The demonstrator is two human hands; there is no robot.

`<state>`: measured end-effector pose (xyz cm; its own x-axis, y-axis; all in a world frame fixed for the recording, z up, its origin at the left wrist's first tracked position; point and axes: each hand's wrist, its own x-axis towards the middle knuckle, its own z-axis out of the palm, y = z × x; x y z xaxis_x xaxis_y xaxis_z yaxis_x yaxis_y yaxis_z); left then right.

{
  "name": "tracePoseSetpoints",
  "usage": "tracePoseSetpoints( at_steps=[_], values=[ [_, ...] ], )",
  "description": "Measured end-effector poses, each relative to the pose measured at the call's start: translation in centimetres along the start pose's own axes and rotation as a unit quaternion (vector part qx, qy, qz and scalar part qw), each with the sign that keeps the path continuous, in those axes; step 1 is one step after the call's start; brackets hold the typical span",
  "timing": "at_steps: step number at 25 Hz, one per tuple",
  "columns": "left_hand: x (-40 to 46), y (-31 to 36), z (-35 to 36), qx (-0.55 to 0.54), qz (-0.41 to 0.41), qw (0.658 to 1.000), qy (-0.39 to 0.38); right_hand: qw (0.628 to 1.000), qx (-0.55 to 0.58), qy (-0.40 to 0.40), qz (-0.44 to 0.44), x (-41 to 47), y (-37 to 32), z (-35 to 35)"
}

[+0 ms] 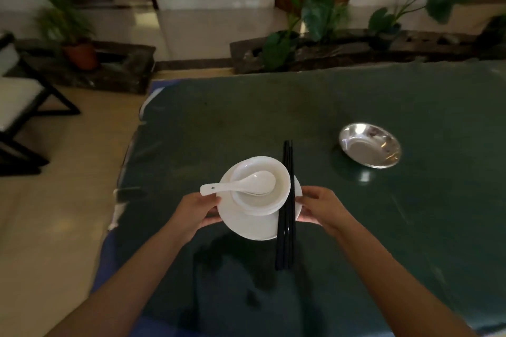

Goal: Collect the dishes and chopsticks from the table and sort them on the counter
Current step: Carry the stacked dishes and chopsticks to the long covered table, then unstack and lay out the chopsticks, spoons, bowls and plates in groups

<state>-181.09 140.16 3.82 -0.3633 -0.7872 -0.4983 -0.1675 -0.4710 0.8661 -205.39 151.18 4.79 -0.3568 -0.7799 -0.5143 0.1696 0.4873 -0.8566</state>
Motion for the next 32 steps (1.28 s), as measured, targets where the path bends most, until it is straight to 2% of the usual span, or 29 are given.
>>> tracePoseSetpoints(
  at_steps=[4,9,16,17,19,21,22,23,24,26,28,32],
  values=[
    [2.4,-3.3,1.7,-0.003,-0.03,0.998,0.05,0.998,-0.023,-0.038,0.045,4.7,1.8,-1.2],
    [4.0,-6.9,3.0,-0.005,-0.072,0.995,0.064,0.992,-0.041,-0.06,0.106,7.9,5.5,-1.9],
    [5.3,-8.9,3.3,0.026,-0.095,0.992,0.08,0.984,-0.116,-0.085,0.102,9.7,7.7,-2.8],
    [5.5,-9.0,3.3,0.046,-0.096,0.991,0.082,0.979,-0.147,-0.097,0.101,9.9,7.6,-3.1],
    [5.7,-8.8,3.4,0.165,-0.075,0.979,0.096,0.953,-0.256,-0.139,0.086,10.6,6.8,-4.2],
    [5.2,-9.3,3.3,0.329,-0.032,0.928,0.172,0.92,-0.364,-0.138,0.05,11.8,5.7,-5.3],
    [4.4,-9.8,3.4,0.348,-0.024,0.91,0.225,0.923,-0.369,-0.106,0.038,12.5,5.2,-5.6],
    [3.3,-10.5,3.7,0.32,-0.036,0.913,0.252,0.941,-0.331,-0.066,0.035,13.2,4.7,-5.8],
    [2.1,-11.4,4.5,0.262,-0.067,0.931,0.247,0.96,-0.274,-0.031,0.037,13.9,4.3,-5.8],
    [0.1,-12.6,7.0,0.15,-0.148,0.967,0.145,0.985,-0.168,-0.011,0.047,15.1,3.7,-5.0],
    [-0.9,-13.3,9.5,0.069,-0.198,0.976,0.059,0.992,-0.099,-0.039,0.072,16.0,3.4,-3.9],
    [-0.4,-12.6,12.1,-0.023,-0.254,0.967,0.029,0.987,0.002,-0.092,0.133,17.1,3.1,-2.6]
  ],
)
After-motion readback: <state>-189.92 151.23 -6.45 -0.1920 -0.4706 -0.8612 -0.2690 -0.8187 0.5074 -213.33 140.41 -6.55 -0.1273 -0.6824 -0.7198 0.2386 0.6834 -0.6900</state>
